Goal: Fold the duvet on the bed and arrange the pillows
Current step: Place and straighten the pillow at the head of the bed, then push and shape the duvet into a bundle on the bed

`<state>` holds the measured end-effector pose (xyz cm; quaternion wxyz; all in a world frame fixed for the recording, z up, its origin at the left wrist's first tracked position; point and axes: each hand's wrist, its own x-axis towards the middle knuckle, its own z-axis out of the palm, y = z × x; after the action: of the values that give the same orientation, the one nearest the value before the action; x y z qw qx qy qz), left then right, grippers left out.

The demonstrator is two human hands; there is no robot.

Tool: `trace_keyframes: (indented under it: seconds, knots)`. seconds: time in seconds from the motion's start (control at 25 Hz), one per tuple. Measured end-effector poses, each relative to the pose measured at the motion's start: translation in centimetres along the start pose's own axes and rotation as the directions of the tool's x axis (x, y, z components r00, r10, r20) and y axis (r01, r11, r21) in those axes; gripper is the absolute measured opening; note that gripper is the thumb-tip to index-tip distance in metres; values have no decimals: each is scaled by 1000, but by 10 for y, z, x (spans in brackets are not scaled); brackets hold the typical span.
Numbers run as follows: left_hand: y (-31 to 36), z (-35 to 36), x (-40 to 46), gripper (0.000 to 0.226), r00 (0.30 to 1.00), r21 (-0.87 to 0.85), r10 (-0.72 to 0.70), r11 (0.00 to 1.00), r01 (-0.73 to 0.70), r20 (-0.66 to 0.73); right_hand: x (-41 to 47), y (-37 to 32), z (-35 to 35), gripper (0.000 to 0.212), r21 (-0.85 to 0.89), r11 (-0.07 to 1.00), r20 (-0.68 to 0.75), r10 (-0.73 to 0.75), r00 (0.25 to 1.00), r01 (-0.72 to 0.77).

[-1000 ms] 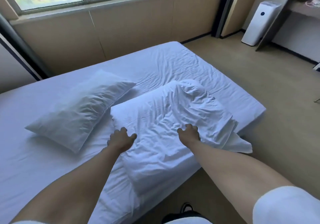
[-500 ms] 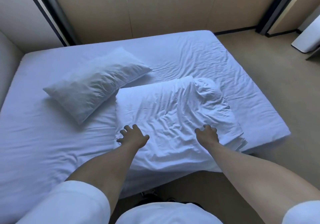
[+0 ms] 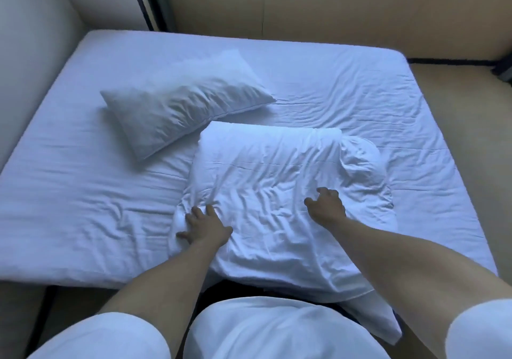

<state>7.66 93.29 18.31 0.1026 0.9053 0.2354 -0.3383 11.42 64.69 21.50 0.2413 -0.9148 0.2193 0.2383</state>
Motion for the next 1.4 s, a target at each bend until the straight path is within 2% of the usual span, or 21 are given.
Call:
trace_keyframes:
  seconds: [0.08, 0.2, 0.28, 0.36, 0.44, 0.52, 0.6, 0.64, 0.68, 0.76, 0.8, 0.88, 0.96, 1.04, 1.2, 1.28, 1.4]
  knots:
    - [10, 12, -11, 103, 987, -119, -142, 984, 133, -73, 33, -13, -5, 60, -106, 979, 59, -168, 984, 173]
    - [27, 46, -43, 100, 889, -329, -417, 880, 343, -187, 69, -26, -24, 58, -259, 844, 186, -434, 881, 470]
    - [48, 82, -55, 103, 818, -474, -558, 763, 439, -141, 106, -22, -41, 58, -420, 691, 225, -548, 806, 588]
    - [79, 105, -68, 112, 770, -602, -637, 629, 492, -37, 143, -28, -59, 61, -536, 599, 307, -518, 798, 595]
    - [109, 126, -71, 123, 698, -730, -709, 424, 536, 101, 169, -43, -63, 67, -584, 546, 344, -503, 793, 601]
    - [138, 137, -64, 141, 594, -800, -713, 79, 595, 372, 187, -68, -53, 76, -565, 509, 349, -565, 748, 649]
    - [158, 144, -53, 155, 484, -766, -642, -273, 582, 595, 200, -94, -41, 90, -551, 483, 342, -614, 712, 681]
    - [161, 146, -49, 157, 454, -738, -605, -379, 559, 655, 210, -104, -33, 97, -544, 494, 326, -620, 714, 678]
    - [161, 151, -42, 160, 450, -727, -583, -426, 539, 676, 224, -113, -26, 105, -535, 526, 289, -622, 728, 662]
    - [158, 166, -20, 170, 456, -729, -577, -450, 515, 678, 264, -126, -13, 116, -499, 623, 211, -587, 782, 602]
    - [155, 177, -13, 176, 437, -738, -605, -448, 505, 666, 281, -127, -4, 121, -478, 670, 203, -545, 814, 568]
    - [154, 195, -3, 173, 412, -764, -659, -428, 483, 630, 302, -107, 15, 123, -464, 713, 140, -527, 839, 525]
    - [157, 217, 15, 155, 414, -783, -680, -415, 463, 605, 322, -82, 49, 115, -463, 704, 31, -595, 803, 539]
    - [164, 232, 31, 150, 357, -779, -711, -441, 445, 606, 334, -69, 73, 111, -467, 689, -54, -648, 760, 554]
    - [166, 253, 38, 153, 311, -853, -808, -398, 338, 500, 335, -73, 78, 100, -416, 708, -44, -643, 764, 572]
    - [167, 255, 33, 132, 323, -883, -828, -383, 272, 459, 336, -79, 73, 92, -380, 716, -23, -640, 768, 585]
    - [159, 252, 20, 78, 393, -897, -807, -403, 180, 441, 335, -84, 66, 80, -385, 669, 110, -651, 751, 636]
